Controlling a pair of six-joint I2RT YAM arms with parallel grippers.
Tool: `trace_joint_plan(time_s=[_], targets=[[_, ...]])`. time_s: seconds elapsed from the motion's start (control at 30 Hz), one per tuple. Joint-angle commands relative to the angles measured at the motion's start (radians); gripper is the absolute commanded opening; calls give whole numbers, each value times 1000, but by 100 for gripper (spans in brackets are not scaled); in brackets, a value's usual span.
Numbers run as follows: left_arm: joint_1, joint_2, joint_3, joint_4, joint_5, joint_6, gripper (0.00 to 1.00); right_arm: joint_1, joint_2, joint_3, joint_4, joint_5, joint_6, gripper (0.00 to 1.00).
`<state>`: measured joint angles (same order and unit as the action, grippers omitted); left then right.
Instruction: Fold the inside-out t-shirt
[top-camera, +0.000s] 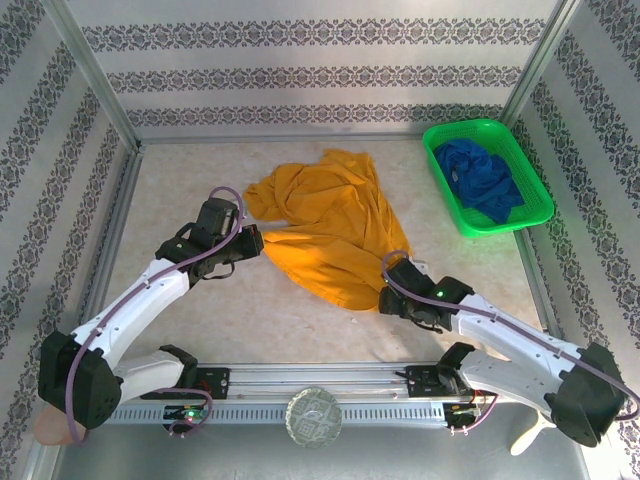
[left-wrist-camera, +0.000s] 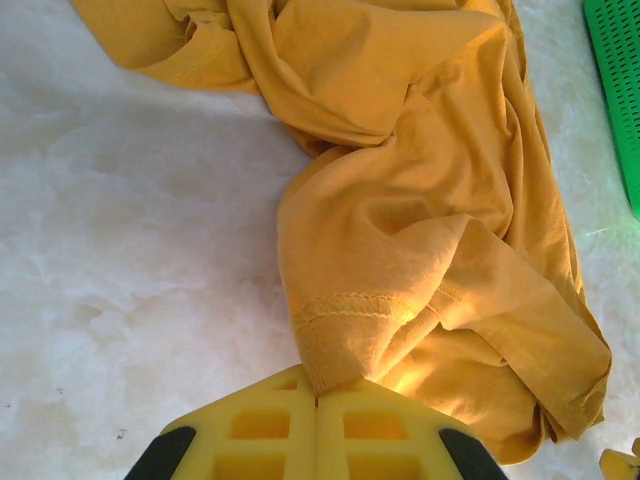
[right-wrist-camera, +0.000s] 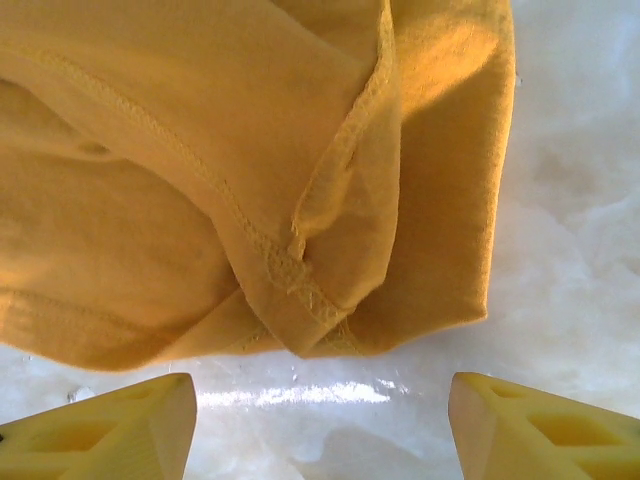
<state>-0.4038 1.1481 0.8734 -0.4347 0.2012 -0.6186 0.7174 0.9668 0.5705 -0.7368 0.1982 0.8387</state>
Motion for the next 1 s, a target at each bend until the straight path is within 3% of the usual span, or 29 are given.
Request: trace_joint_plan(time_s=[0.0,0.17,0.27,0.4,0.47,0.57,0.7,0.83,0.97], targets=[[12,-28,-23,-21,-9,-16,0,-47,30,-13,70,12,-3,68],[14,-38,-25,-18,-1,-21,0,-121,101,-29,159,-49,-39,64],[14,-41,-25,-16,1,-22,0,-139,156,-21,200,-87,-55,57],[17,-47,-19,-15,0,-25,0,-152,197,-8,236,-140,-73,23],[28,-48,-17,-13,8,-32,0,-168,190,2,240,-170,-84,0],[97,-56,-3,8,58,-44,0,-234,129,47,227,-232,-110,0],[282,-20,135,20,161,-35,0,-409,41,232,200,-386,-149,0],[426,122,462,-31,253,-25,0,-582,111,577,179,-631,-165,0],[493,228,815,-99,294,-64,0,-676,193,940,172,-765,-97,0]])
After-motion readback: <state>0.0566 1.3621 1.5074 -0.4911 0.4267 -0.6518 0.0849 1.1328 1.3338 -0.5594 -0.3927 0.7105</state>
